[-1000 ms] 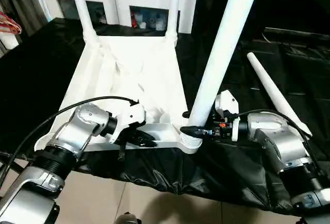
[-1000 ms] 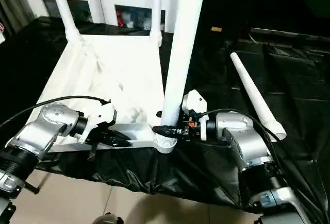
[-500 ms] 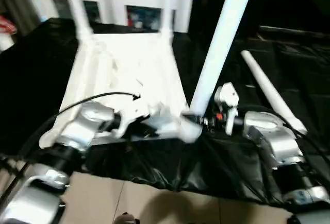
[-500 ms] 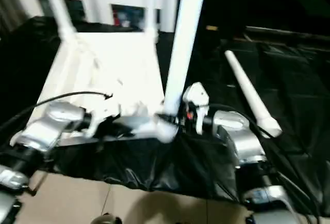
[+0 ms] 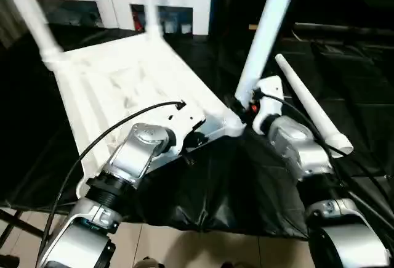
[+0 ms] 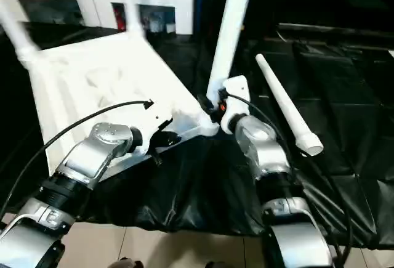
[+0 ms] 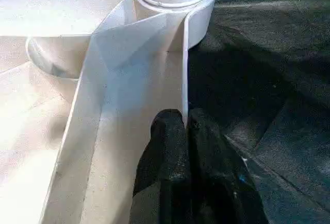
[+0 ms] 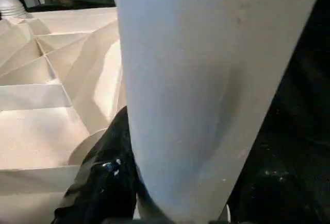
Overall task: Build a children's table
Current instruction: Insert table leg to table base
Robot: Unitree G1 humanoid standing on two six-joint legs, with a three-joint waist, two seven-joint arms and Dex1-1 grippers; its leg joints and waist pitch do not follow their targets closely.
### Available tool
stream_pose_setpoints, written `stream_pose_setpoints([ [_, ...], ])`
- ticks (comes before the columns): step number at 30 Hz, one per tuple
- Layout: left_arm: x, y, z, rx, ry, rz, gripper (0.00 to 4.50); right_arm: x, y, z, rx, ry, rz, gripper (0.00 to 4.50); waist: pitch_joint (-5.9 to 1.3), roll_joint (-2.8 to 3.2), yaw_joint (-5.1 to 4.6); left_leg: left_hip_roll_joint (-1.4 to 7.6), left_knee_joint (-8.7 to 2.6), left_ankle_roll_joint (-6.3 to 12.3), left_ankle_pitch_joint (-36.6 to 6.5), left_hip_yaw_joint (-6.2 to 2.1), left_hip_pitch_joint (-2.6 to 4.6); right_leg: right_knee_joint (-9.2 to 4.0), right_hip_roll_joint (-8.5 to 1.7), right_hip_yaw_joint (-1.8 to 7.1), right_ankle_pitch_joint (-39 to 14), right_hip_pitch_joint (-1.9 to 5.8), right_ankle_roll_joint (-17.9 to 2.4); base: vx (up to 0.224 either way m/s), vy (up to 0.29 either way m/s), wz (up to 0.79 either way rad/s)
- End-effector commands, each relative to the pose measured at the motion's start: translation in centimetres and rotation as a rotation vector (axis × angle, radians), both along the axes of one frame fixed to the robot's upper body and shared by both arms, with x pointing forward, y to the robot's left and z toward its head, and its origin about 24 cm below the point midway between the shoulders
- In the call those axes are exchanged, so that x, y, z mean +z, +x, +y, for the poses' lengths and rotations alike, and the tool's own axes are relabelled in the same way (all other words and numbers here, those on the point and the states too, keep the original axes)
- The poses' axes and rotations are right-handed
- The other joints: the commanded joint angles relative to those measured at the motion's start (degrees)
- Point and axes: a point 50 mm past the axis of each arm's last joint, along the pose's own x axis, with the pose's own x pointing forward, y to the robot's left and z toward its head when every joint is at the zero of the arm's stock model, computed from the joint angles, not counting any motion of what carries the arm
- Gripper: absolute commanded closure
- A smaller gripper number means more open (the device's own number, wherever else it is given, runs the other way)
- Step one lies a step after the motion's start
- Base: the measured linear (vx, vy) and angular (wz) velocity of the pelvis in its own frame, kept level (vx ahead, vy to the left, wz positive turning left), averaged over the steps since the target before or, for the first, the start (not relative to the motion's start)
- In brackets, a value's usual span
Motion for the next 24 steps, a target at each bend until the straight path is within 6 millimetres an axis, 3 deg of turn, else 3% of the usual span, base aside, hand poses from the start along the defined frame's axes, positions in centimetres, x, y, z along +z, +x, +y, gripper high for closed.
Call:
stream_pose_setpoints([
  [1, 3.6, 0.5, -1.1, -0.036, -0.071, -0.147, 4.50, -4.9, -1.6, 1.0, 0.026, -0.033, 0.225, 2.64, -3.58, 0.28, 0.51, 1.33, -3.60, 1.04, -11.8, -0.49, 0.22, -3.79, -4.67, 2.63, -11.0, 3.43, -11.9, 0.000, 0.000, 0.00],
  [5, 3.6, 0.5, -0.6, -0.047, -0.058, -0.142, 4.50, -4.5, -1.2, 1.1, 0.025, -0.053, 0.218, 2.64, -3.80, 0.26, 0.54, 1.33, -3.61, 0.66, -12.4, -0.51, 0.28, -3.92, -4.76, 2.67, -13.2, 3.46, -11.2, 0.000, 0.000, 0.00],
  [9, 3.6, 0.3, -0.3, -0.085, -0.059, -0.127, 4.50, -4.0, -0.8, 1.0, 0.029, -0.015, 0.199, 2.64, -3.94, 0.51, 0.63, 1.43, -3.50, 0.60, -11.2, -0.48, 0.36, -3.51, -4.70, 2.73, -9.4, 3.37, -12.0, 0.000, 0.000, 0.00],
  [12, 3.4, -0.1, -0.2, -0.122, -0.068, -0.116, 4.50, -3.7, -0.7, 0.9, 0.045, 0.014, 0.184, 1.94, -4.02, 0.45, 0.61, 1.36, -3.35, 0.93, -10.3, -0.39, 0.26, -3.17, -4.66, 2.75, -6.3, 3.54, -13.2, 0.000, 0.000, 0.00],
  [18, 3.1, -0.4, 0.7, -0.172, -0.075, -0.089, 4.50, -2.7, -0.8, 0.5, 0.125, 0.054, 0.143, 1.58, -4.56, 0.64, 1.30, 1.39, -2.75, 2.80, -6.4, -0.25, 0.26, -2.17, -4.46, 2.70, 1.4, 3.64, -15.1, 0.000, 0.000, 0.00],
  [24, 2.9, -0.7, 1.3, -0.244, -0.076, -0.073, 4.50, -2.0, -1.4, -0.2, 0.242, 0.011, 0.100, 1.13, -4.63, 0.81, 2.32, 1.43, -2.63, 2.54, -6.7, -0.19, 0.31, -2.15, -4.55, 2.68, 0.3, 3.66, -14.9, 0.000, 0.000, 0.00],
])
